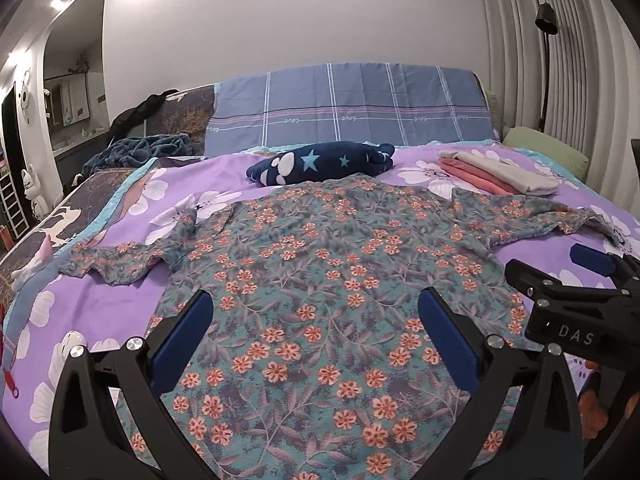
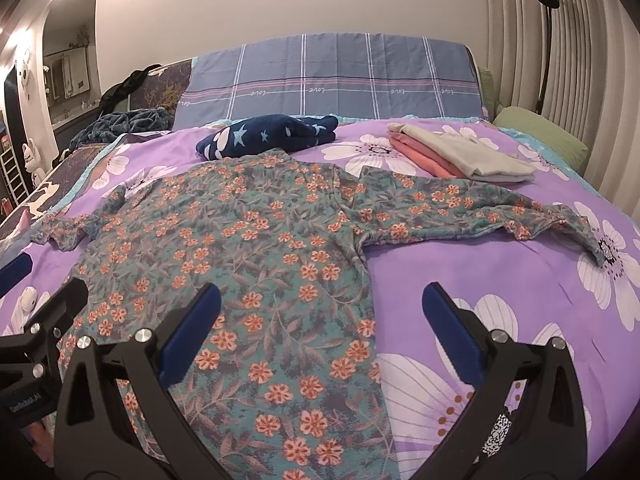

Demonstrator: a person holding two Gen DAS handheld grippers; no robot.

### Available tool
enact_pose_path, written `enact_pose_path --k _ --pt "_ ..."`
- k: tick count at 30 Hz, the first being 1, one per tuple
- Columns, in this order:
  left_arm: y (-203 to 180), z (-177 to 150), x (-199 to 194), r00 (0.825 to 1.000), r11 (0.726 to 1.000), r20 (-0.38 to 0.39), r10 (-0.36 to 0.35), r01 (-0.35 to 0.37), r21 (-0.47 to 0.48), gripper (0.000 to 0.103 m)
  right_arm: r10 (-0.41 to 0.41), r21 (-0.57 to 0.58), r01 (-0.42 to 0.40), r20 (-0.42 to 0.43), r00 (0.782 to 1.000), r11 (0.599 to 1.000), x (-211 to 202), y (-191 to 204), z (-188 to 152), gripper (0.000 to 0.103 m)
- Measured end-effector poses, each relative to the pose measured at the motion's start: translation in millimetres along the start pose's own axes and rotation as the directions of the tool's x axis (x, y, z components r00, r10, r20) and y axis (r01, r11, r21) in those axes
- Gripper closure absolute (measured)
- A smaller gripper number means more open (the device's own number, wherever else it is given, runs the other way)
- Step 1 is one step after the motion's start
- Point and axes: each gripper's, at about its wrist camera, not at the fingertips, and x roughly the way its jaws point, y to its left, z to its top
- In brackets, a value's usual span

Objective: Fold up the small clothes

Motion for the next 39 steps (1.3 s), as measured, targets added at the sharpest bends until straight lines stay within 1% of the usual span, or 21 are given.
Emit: enact_pose_path --k 4,11,14,16,18,20,22,26,31,39 --pt "0 -1 2 1.000 1.000 -0.009 -0.015 0.015 -0.005 0.001 0.001 0.002 -0.001 -0.001 1.000 1.000 1 -1 0 0.002" --pt "-2 -1 3 1.000 1.000 -0.014 -0.011 0.012 0.003 0.001 0.013 -0.016 -0.013 -0.001 1.000 1.000 2 4 0 0.002" --pt "-3 -1 4 1.000 1.000 -0.018 -0.010 0.010 0.006 0.001 0.027 -0.030 -0.026 0.013 1.000 0.999 -1 6 -1 0.002" --pt "-3 -1 5 1.000 1.000 -0.024 -0.007 0.008 0.010 0.001 0.030 -0.042 -0.028 0.045 0.999 0.999 -5 7 -1 0.002" --pt "-3 -1 6 1.000 1.000 -0.028 -0.007 0.007 0.013 0.001 0.032 -0.056 -0.029 0.059 0.998 0.998 -6 9 -2 0.002" --pt "-4 0 6 1.000 1.000 -0.027 -0.007 0.007 0.017 0.001 0.048 -0.064 -0.044 0.062 0.997 0.997 -6 12 -2 0.002" --pt "-5 -1 7 1.000 1.000 -0.027 -0.004 0.004 0.023 0.001 0.068 -0.066 -0.064 0.060 0.996 0.996 -5 14 -2 0.002" --pt "-3 -2 10 0.999 1.000 -0.032 -0.003 0.004 0.019 0.001 0.080 -0.069 -0.077 0.052 0.995 0.995 -1 14 -3 0.002" --pt "0 -2 12 0.999 1.000 -0.035 -0.001 0.002 0.013 0.001 0.086 -0.024 -0.085 0.043 0.995 0.996 3 7 -3 0.002" --pt "3 -5 17 0.998 1.000 -0.055 -0.009 0.009 -0.002 0.001 0.078 -0.003 -0.078 -0.024 0.997 0.997 15 4 -5 0.002"
